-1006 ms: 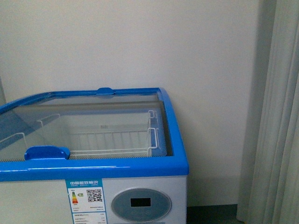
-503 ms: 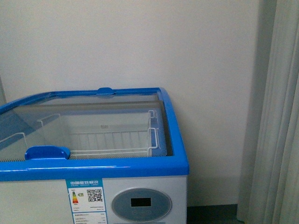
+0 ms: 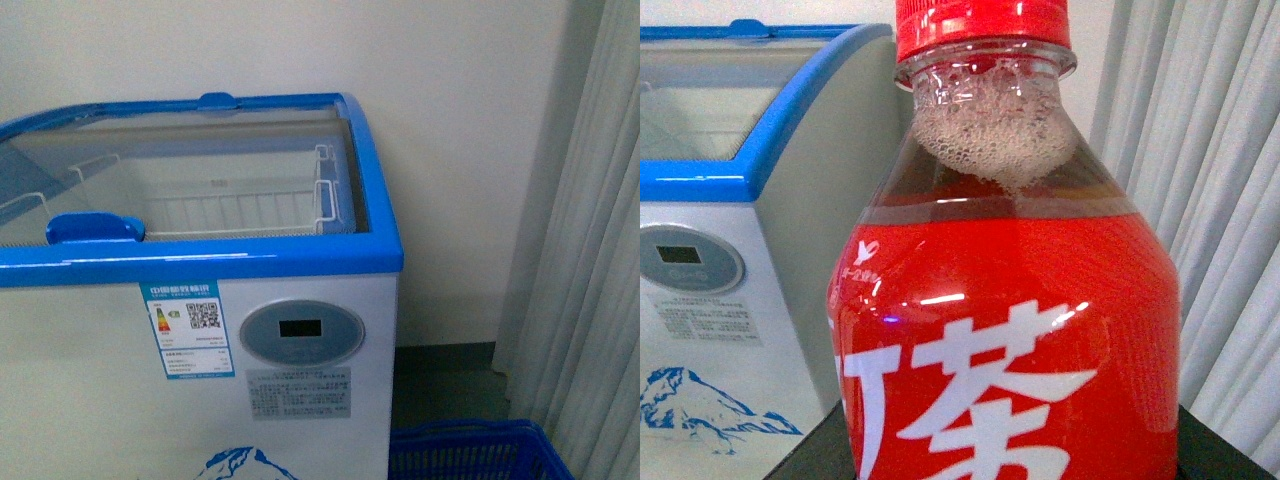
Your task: Put drink in fridge
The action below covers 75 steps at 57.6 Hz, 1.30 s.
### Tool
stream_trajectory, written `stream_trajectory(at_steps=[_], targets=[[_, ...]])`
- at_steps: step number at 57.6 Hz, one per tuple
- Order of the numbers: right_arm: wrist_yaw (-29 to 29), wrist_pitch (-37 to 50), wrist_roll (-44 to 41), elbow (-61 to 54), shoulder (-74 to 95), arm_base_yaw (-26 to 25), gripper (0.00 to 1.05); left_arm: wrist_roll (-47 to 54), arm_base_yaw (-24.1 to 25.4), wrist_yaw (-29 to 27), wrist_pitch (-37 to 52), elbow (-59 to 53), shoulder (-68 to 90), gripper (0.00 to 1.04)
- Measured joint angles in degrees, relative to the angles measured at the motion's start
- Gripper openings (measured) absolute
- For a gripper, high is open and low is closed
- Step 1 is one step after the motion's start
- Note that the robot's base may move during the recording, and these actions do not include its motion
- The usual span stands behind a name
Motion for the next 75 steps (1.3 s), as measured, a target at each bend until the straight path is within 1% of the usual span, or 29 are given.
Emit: stream_trajectory(at_steps=[3, 10, 19, 28, 45, 75], targets=[[0.0, 0.0, 0.0, 0.0, 0.0, 0.0, 0.41, 0.72, 0.2, 0.04, 0.37, 1.2, 2.25, 0.97], [0.0, 0.0, -0.02, 0.0, 0.0, 0.0, 0.41, 1.75, 1.4, 2.03, 2.56, 5.7, 9.73, 0.97], [0.0, 0.0, 0.0, 0.0, 0.0, 0.0, 0.41, 2.86, 2.25, 4.44, 2.6, 10.12, 16.74, 0.97], [0.0, 0.0, -0.02, 0.0, 0.0, 0.0, 0.41, 4.66, 2.62, 5.51, 2.47, 14.1, 22.43, 0.97], [0.0, 0.0, -0.02, 0.0, 0.0, 0.0, 0.41, 6.21, 2.64, 6.47, 1.53, 20.33, 28.7, 0.97], [0.0, 0.0, 0.0, 0.0, 0.0, 0.0, 0.41, 10.84, 2.75, 9.94, -2.36, 32.68, 37.44, 0.97]])
